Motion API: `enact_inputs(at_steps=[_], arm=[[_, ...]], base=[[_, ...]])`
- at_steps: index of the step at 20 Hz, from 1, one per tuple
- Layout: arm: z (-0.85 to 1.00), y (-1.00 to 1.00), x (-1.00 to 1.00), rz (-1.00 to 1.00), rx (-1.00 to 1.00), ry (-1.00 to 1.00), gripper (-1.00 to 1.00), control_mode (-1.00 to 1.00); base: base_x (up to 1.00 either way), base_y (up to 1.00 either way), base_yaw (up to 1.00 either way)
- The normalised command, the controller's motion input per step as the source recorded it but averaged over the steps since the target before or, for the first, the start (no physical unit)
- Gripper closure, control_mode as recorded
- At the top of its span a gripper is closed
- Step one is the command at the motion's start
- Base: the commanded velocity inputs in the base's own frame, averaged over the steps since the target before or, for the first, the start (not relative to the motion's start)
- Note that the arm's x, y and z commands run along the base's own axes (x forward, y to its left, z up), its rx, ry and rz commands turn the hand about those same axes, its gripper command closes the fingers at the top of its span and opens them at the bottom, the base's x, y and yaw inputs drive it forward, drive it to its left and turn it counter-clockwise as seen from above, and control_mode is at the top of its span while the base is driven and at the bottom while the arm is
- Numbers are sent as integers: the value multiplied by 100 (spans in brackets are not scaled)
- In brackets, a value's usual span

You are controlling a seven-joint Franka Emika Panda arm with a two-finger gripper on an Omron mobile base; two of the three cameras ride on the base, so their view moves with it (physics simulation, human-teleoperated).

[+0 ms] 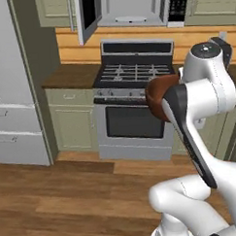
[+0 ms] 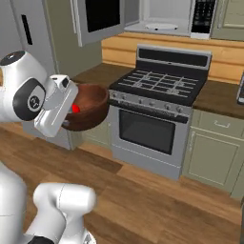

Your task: Pick the tomato from the sink and place it in the bowl. Then pick the bowl and place it in the microwave. Then close the microwave door and press the start button.

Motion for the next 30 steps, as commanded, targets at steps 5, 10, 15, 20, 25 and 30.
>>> enact_inputs(at_steps=[5, 10, 15, 20, 25, 30], arm=[[0, 0, 0, 0, 0, 0, 100, 100], [0, 0, 0, 0, 0, 0, 100, 100], [0, 0, 0, 0, 0, 0, 100, 100], [0, 0, 0, 0, 0, 0, 100, 100], [0, 0, 0, 0, 0, 0, 100, 100], [0, 0, 0, 0, 0, 0, 100, 100]], base=[[100, -2, -27], [95, 2, -45], [98, 30, -41], [89, 50, -5], [62, 57, 9], [70, 28, 5]])
